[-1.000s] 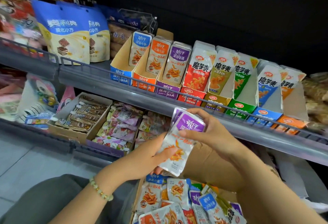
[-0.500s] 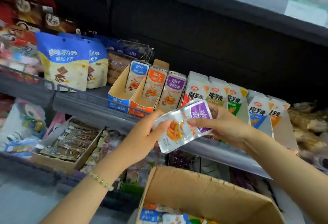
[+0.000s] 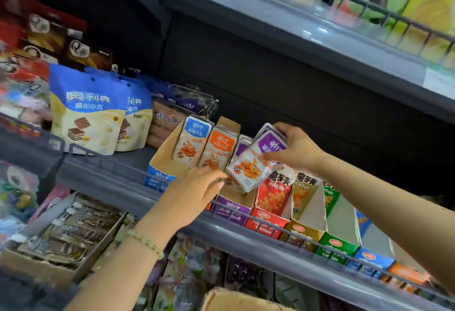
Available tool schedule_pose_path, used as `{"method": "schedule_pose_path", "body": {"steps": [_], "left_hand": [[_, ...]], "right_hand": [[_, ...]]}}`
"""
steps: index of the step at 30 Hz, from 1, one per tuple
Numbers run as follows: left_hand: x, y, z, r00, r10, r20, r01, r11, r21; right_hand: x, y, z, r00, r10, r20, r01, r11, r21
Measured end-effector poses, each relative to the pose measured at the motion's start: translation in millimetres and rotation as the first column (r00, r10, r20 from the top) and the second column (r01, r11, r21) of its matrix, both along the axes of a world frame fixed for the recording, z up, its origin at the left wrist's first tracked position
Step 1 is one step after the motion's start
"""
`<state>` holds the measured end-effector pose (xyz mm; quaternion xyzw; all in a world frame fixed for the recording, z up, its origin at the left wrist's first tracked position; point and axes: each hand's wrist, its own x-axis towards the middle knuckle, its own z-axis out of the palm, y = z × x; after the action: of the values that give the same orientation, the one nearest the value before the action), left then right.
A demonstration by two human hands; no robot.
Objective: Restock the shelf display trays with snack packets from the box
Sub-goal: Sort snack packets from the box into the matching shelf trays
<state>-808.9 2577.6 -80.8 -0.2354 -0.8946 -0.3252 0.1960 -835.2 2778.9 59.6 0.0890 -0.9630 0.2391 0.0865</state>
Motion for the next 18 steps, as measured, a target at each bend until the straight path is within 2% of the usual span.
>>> {"method": "schedule_pose_path", "body": {"steps": [3, 7, 13, 18], "left_hand": [[-4.3, 3.9, -6.1, 1.000, -0.018, -0.011, 0.017, 0.998, -0.066], [-9.9, 6.7, -11.2, 0.998, 0.042, -0.049, -0.051, 0.981, -0.189], [-13.7, 5.4, -13.3, 0.999, 0.036, -0.040, -0.042, 0.987, -0.158], [-9.4, 8.9, -12.8, 0.999, 0.026, -0.028, -0.028, 0.996, -0.081]], "right_hand": [[-11.0, -16.5, -5.0, 0.998, 0.040, 0.049, -0.047, 0.988, 0.147], [-18.9, -29.2, -4.4, 0.992, 0.066, 0.105, -0.095, 0.947, 0.306], [-25.2, -28.8, -1.4, 0.981, 0.075, 0.179, -0.143, 0.905, 0.402], [-34.9, -31.4, -14.1, 0.979, 0.089, 0.183, -0.164, 0.879, 0.448]]}}
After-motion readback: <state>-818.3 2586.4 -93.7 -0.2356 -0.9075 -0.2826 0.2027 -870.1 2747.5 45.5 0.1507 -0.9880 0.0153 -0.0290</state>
